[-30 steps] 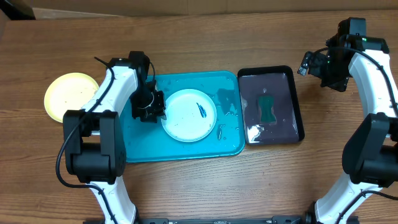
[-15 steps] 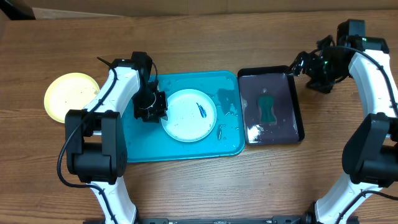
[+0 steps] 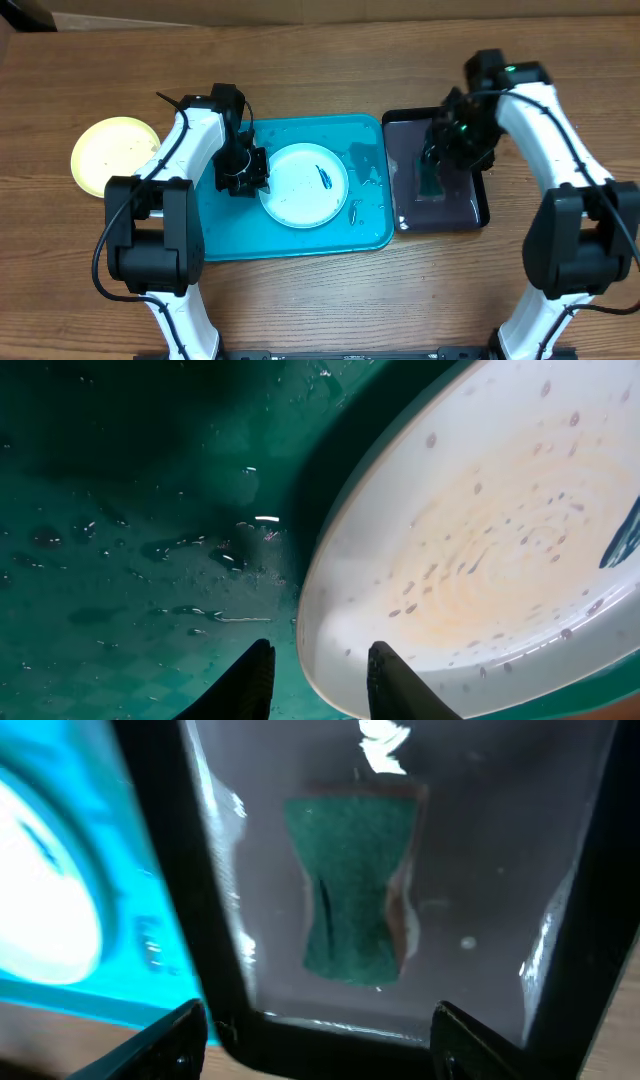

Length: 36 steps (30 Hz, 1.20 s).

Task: Clean dirty plates on tray and stack at the side
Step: 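Lower right gripper into the black tray and grasp the green sponge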

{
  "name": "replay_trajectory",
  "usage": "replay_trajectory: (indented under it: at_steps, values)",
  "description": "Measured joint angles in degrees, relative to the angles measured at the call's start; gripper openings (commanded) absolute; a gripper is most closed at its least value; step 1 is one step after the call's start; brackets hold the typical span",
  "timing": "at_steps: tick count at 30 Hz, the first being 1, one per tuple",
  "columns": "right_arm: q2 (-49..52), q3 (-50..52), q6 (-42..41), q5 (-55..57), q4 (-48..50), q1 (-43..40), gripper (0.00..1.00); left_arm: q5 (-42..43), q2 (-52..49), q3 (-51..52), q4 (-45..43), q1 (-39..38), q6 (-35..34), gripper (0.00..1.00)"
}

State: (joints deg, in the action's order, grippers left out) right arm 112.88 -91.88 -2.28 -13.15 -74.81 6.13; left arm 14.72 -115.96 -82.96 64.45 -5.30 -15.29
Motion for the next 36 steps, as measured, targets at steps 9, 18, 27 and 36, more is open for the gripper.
replay_trajectory:
  at_steps: [9,18,27,36]
  values:
    - [0.0,9.64,-2.86,6.82,10.67,4.96,0.61,0.0,0.0,0.0,-0.15,0.0,0.0,0.34]
    - [0.0,13.27,-3.8,7.85,12.52,5.97,0.6,-0.02,0.0,0.0,-0.15,0.0,0.0,0.35]
    - [0.0,13.35,-5.66,8.04,12.39,5.97,0.59,-0.02,0.0,0.0,-0.15,0.0,0.0,0.35]
    - [0.0,14.43,-6.23,8.04,12.87,5.97,0.34,-0.02,0.0,0.0,-0.09,0.0,0.0,0.35]
